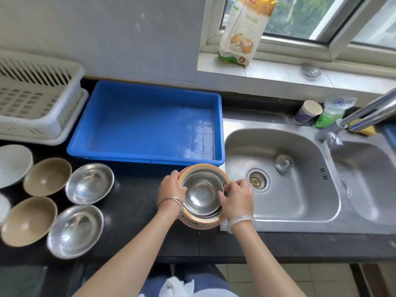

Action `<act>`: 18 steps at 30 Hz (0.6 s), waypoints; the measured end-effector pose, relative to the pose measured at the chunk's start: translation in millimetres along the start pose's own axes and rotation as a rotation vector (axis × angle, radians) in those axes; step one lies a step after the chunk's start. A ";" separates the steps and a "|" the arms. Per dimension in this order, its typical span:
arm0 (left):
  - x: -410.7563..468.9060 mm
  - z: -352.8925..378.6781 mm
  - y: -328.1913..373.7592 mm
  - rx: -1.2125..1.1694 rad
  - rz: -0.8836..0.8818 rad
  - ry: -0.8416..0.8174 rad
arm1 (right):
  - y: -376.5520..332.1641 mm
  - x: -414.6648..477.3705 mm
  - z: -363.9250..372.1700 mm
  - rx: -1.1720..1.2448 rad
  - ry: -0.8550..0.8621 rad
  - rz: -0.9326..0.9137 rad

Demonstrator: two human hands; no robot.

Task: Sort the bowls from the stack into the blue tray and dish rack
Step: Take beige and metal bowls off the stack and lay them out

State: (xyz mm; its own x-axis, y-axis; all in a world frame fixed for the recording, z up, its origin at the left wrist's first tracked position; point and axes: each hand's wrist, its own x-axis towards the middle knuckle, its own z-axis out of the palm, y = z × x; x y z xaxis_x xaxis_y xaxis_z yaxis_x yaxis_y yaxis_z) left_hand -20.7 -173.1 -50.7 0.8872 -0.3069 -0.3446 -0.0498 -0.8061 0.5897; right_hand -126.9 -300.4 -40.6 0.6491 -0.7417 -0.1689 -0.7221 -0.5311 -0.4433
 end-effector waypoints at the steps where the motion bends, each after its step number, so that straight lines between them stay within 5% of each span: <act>1: 0.1 -0.3 -1.0 -0.007 0.005 -0.005 | -1.3 2.3 -1.1 0.049 -0.016 0.044; 8: -0.2 -5.8 -7.7 -0.062 0.025 -0.029 | 1.5 9.8 -10.8 0.188 -0.174 0.143; 18: -7.2 -2.6 -8.1 -0.025 0.025 -0.040 | 10.2 9.2 -38.5 0.422 -0.058 0.222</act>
State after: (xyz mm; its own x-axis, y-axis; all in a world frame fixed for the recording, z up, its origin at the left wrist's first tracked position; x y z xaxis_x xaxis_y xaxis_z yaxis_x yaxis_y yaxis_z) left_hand -25.5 -163.0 -51.1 0.8666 -0.3473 -0.3582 -0.0602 -0.7854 0.6161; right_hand -137.5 -328.4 -12.8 0.5114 -0.7879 -0.3431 -0.6921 -0.1410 -0.7079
